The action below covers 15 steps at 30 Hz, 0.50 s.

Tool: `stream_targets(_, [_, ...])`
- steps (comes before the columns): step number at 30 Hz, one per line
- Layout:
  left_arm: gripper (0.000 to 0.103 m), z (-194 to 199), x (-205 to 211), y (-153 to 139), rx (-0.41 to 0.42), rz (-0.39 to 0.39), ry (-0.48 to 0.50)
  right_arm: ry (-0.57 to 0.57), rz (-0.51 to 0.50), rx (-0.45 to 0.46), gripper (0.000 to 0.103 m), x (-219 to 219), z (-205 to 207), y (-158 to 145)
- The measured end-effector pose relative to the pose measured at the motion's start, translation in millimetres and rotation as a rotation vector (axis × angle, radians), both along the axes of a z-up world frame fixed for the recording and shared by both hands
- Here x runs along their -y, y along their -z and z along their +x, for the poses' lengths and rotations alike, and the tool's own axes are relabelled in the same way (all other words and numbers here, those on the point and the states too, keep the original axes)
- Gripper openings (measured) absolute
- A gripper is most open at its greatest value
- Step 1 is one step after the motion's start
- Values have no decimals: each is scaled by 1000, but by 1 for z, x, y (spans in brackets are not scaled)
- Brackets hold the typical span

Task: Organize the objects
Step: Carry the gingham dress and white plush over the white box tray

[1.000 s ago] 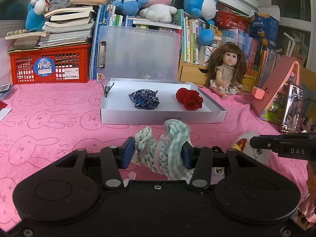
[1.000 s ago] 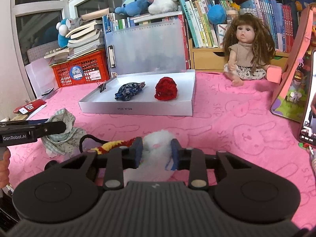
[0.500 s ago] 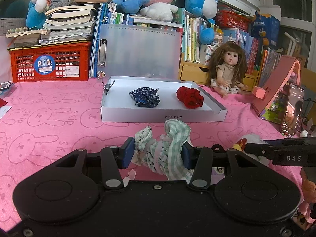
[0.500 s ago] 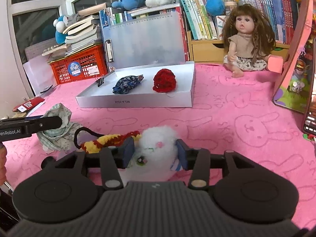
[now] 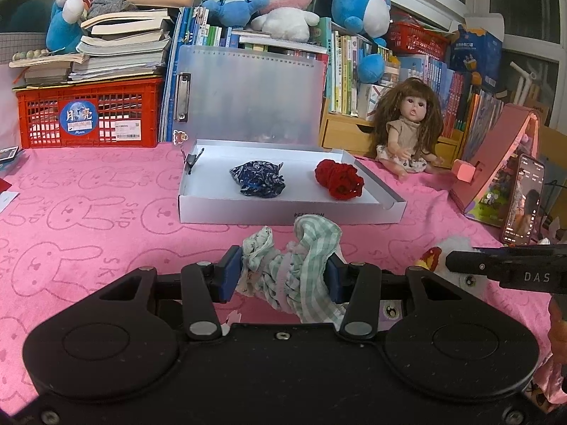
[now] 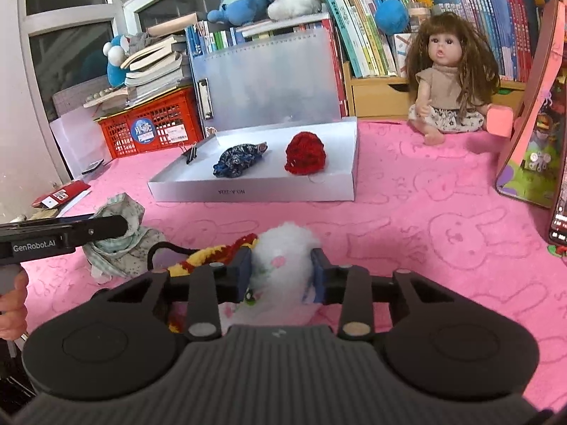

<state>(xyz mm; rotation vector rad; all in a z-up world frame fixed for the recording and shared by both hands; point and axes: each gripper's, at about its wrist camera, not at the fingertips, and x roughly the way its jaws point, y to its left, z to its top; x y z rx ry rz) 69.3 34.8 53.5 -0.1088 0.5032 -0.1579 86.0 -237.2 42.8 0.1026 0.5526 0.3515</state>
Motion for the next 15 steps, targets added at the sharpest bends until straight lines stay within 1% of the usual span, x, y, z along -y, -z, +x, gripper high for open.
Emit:
stream_targets(8, [44,4,1,-4,7,-2,5,27,1,33,37,5,-2,-10])
stream_targets(15, [44,13,3,-11,19,-11,13,54,24,59,38,13,4,-23])
